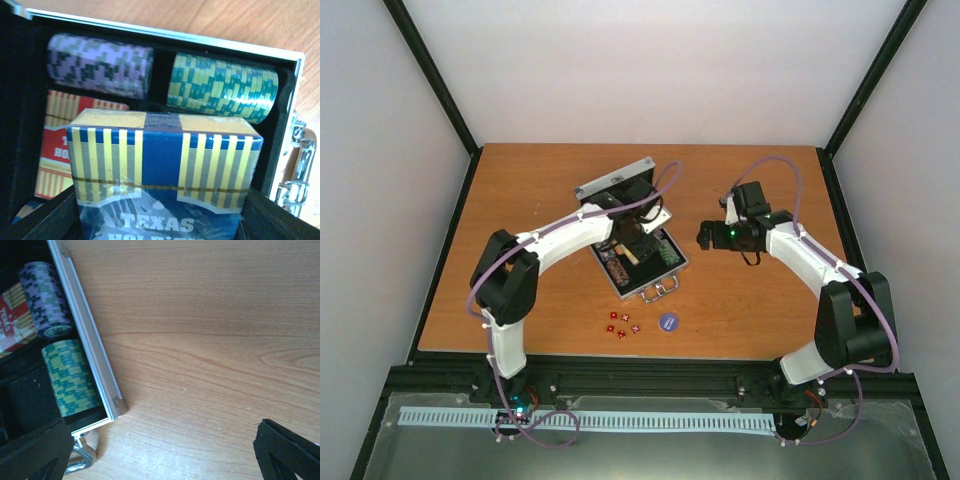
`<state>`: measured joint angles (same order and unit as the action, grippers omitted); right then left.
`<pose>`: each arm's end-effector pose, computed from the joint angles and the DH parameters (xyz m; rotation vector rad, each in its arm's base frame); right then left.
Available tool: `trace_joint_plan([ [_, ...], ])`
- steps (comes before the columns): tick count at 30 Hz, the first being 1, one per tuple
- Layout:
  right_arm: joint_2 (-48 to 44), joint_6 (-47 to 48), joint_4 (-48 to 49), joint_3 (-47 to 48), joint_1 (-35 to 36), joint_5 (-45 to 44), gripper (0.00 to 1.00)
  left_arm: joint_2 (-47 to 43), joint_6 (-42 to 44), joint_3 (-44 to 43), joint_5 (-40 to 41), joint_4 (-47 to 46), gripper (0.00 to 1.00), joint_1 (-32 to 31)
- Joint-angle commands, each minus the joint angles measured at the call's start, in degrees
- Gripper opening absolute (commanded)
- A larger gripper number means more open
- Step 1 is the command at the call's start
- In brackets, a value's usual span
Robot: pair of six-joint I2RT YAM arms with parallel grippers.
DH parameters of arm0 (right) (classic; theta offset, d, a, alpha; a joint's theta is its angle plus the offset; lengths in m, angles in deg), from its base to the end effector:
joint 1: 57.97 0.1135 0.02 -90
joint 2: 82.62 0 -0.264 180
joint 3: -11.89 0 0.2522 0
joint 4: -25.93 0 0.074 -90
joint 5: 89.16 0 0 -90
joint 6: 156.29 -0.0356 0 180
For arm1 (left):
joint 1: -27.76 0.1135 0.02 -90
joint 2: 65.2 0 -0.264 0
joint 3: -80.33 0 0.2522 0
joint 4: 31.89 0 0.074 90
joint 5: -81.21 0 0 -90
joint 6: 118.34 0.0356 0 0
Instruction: Pack up texas hold em set
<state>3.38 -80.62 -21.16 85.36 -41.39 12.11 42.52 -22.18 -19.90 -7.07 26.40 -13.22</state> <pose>0.2883 0.0931 0.2282 -0.1229 2.6458 0.4434 0.2992 -0.2585 0.2322 1.0821 2.5023 -0.1360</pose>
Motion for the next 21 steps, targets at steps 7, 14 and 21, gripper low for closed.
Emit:
trace_joint_plan([
  [7, -1.53, 0.62, 1.67, -1.55, -2.54, 0.47, 1.0, 0.46, 8.68, 4.23, 3.95, -4.51, 0.62, -1.39],
  [14, -0.85, 0.39, 1.61, -1.79, -2.6, 0.52, 1.0, 1.35, 9.89, 4.77, 4.08, -5.6, 0.65, -1.64],
  [21, -0.74, 0.53, 1.7, -2.12, -2.59, 0.48, 1.0, 2.84, 8.57, 4.95, 1.08, -4.91, 0.65, -3.54],
])
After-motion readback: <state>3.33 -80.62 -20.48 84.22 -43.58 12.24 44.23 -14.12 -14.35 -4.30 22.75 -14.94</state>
